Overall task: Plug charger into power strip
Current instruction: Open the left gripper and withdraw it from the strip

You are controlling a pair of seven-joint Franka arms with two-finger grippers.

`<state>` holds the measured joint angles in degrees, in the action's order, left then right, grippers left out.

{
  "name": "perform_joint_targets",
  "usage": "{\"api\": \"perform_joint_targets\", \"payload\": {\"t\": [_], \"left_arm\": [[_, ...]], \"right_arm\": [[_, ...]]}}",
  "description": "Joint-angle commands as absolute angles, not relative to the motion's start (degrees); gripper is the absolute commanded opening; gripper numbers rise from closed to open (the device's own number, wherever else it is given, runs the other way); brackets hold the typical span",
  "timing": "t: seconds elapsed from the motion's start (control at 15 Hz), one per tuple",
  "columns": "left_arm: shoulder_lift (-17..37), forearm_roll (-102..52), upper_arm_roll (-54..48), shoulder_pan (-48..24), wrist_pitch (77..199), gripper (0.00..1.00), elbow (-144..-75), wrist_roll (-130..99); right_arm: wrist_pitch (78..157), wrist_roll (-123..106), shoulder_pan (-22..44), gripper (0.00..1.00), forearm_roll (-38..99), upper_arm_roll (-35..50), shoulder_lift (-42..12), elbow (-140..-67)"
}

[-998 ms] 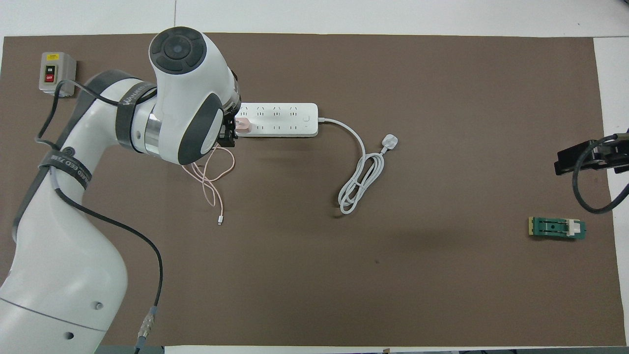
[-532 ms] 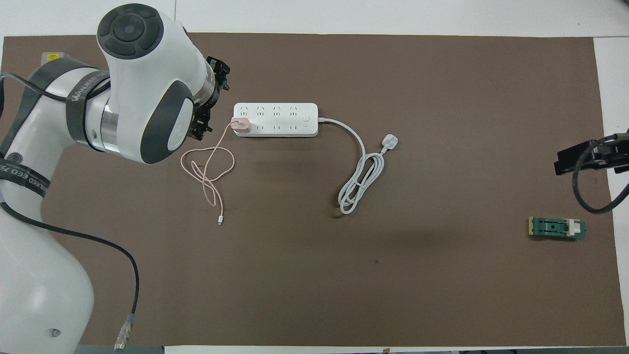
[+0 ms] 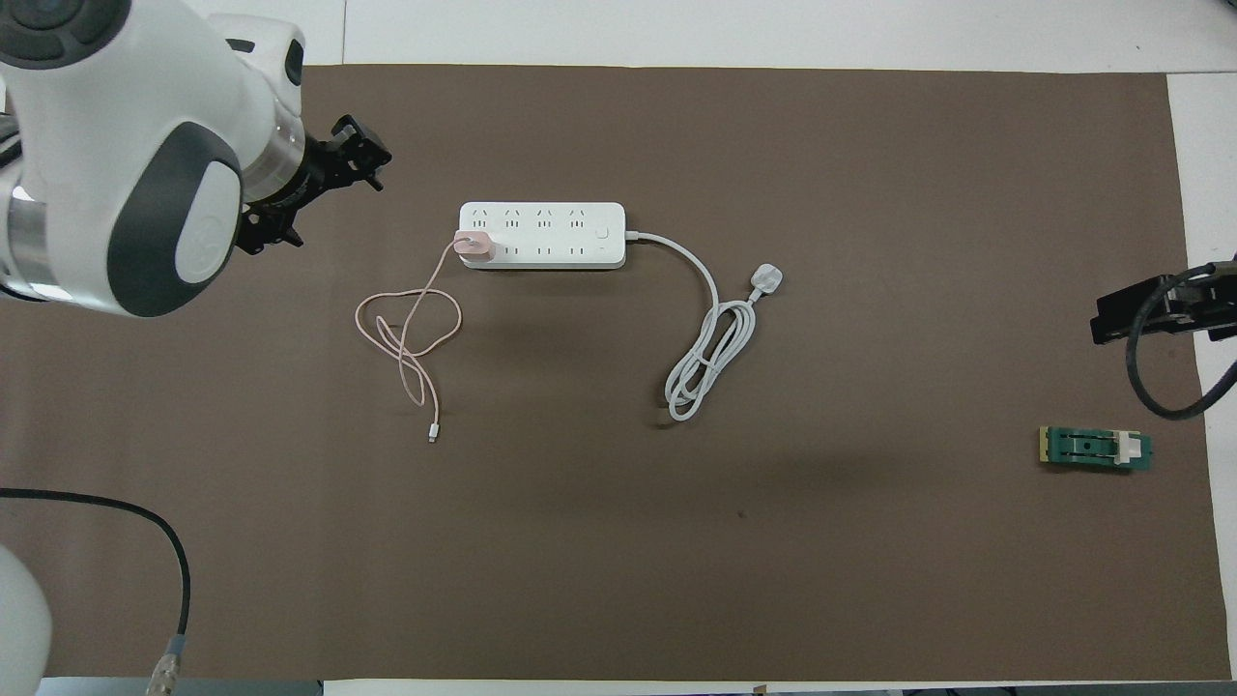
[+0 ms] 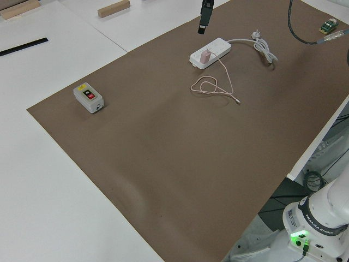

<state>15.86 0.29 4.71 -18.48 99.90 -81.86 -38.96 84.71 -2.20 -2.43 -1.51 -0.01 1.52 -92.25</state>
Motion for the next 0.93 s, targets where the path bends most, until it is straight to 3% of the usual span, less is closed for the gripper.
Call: {"api": "perform_joint_targets", "payload": {"t": [0.0,0.27,0.47,0.86], "left_arm": [[11.26,-0.09,4.39,-13.82,95.2,1.0,-83.41,-27.11],[2.85,-0.09,4.39,-5.21,88.8,1.0,-86.21,-10.86],[-3.32,-0.09,4.48,-3.61,83.68,1.0,-87.53,-9.58],[-4.4,0.0,4.48,-2.99,83.67,1.0,-86.31,-9.58]], "right_arm": [[84.38,-3.52,-2.99,1.0,-1.76,0.26,2.55,-93.16],[84.38,-3.52,-2.99,1.0,-1.76,0.26,2.55,-93.16],[84.38,-3.52,-2.99,1.0,-1.76,0.18,2.55,-93.16],[84.38,-3.52,-2.99,1.0,-1.76,0.18,2.55,-93.16]]}}
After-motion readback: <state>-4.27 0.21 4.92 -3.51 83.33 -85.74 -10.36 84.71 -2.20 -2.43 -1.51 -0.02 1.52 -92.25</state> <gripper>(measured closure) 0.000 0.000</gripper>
